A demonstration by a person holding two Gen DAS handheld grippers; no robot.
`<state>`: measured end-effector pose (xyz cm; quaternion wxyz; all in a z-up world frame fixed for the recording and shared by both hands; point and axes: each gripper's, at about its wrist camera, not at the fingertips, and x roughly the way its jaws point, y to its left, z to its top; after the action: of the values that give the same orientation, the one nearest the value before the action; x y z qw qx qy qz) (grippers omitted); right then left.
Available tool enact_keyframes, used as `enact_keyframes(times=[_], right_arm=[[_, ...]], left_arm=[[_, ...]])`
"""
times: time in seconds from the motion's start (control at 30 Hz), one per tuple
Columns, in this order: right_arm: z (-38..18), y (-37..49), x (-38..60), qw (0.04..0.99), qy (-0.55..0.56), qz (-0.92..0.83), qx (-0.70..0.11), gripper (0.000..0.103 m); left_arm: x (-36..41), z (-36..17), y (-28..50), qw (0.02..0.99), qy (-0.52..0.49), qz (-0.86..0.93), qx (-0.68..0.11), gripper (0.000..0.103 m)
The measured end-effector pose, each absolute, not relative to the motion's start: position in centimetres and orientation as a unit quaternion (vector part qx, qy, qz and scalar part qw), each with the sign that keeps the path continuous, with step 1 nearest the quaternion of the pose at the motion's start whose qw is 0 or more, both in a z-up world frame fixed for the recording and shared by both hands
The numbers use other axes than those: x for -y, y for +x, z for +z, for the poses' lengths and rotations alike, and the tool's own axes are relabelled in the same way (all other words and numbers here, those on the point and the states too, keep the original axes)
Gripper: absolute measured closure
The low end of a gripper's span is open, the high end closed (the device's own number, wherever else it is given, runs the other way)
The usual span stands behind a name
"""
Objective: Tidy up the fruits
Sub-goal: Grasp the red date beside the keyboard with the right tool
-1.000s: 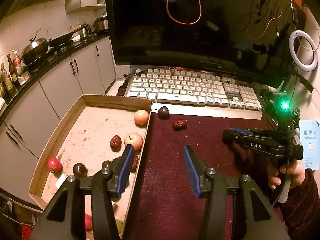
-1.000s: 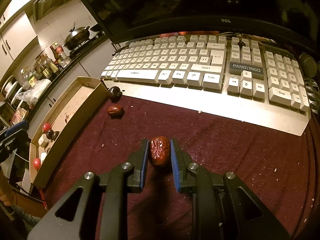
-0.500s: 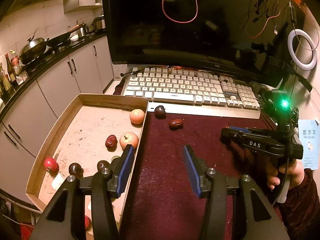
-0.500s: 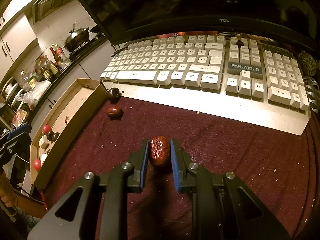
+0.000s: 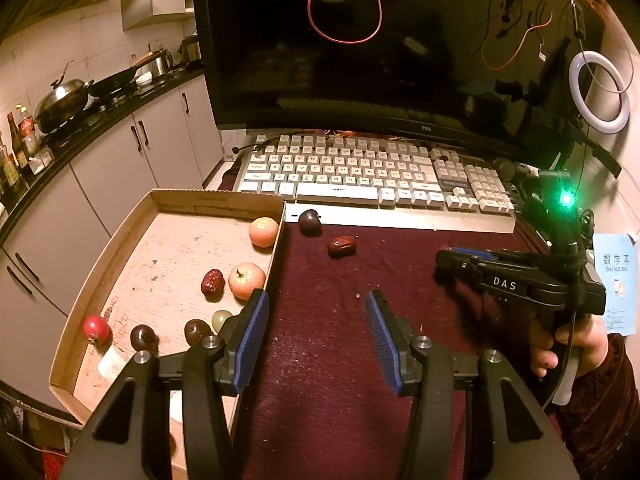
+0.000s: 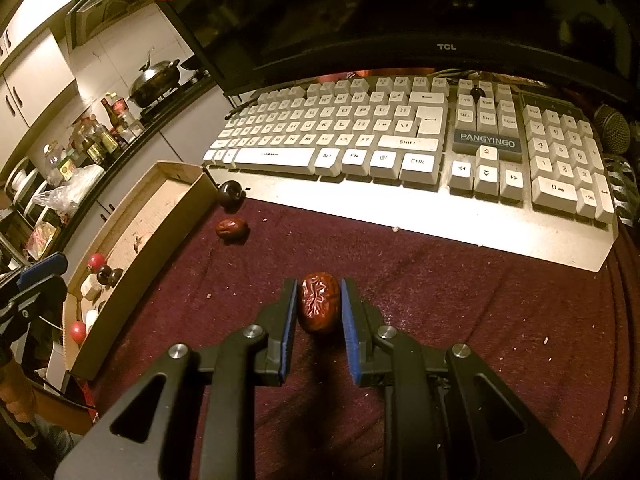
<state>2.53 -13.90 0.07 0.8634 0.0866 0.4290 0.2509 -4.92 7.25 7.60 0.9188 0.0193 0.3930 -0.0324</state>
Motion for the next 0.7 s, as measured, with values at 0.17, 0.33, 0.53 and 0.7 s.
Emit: enact_keyframes(times=[0.17,0.33,0.53,0.7], right_arm=[[0.2,2.4,13.9,0.864,0.087,0.251,-0.428,0.08],[0.3,2.3,13.9,0.863,0.087,0.252,-0.429,0.08],[0.2,2.3,13.9,0.863,0.087,0.249,-0.431,0.08],[0.0,2.5,14.2,0.86,0.096,0.237,-0.441,0.08]], left_arm=[[-6.9,7.7,-5.0,0.919,0.021,-0.035,-0.392,0.052],[-6.7,7.6,-5.0,0.919,0.023,-0.037,-0.393,0.052],[-6.7,6.8,-4.5,0.917,0.023,-0.039,-0.396,0.052],[-7.1,5.5,-3.5,0.912,0.021,-0.038,-0.408,0.052]])
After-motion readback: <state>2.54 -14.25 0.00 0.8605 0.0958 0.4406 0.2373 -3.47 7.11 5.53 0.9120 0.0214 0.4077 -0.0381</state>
